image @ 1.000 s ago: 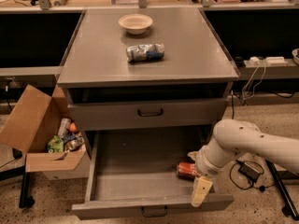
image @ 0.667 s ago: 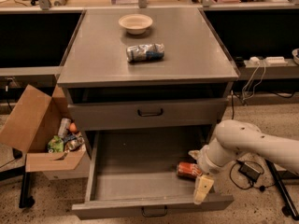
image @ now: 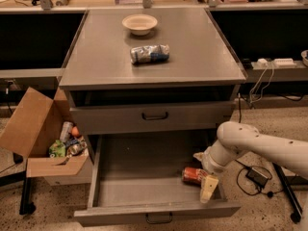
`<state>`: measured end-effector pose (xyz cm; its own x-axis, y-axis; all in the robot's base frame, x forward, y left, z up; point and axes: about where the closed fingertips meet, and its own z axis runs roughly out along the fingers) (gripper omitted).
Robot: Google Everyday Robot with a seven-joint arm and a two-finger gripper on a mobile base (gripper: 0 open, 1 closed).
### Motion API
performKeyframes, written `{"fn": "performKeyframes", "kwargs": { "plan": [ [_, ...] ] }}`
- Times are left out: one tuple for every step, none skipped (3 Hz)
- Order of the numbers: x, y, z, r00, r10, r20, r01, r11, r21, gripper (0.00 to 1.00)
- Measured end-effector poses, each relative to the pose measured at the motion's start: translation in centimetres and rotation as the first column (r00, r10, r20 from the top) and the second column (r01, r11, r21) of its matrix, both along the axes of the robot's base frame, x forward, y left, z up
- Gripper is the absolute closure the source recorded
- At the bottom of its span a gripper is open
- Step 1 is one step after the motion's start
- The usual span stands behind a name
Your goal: Pick coke can from middle drawer and place on counter
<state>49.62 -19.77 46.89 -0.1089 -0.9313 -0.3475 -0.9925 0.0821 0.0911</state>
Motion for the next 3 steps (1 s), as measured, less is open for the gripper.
{"fn": "performKeyframes", "kwargs": {
  "plan": [
    [1.8,-1.0,-1.9,1.0,0.006,-0.002,-0.006,1.0,-0.005,0.0],
    [3.5,-1.8,-3.2,0.9997,0.004,0.024,-0.004,1.0,-0.01,0.0],
    [5.2,-2.4,-4.3,0.9986,0.0,0.052,0.001,1.0,-0.02,0.0]
  ]
}}
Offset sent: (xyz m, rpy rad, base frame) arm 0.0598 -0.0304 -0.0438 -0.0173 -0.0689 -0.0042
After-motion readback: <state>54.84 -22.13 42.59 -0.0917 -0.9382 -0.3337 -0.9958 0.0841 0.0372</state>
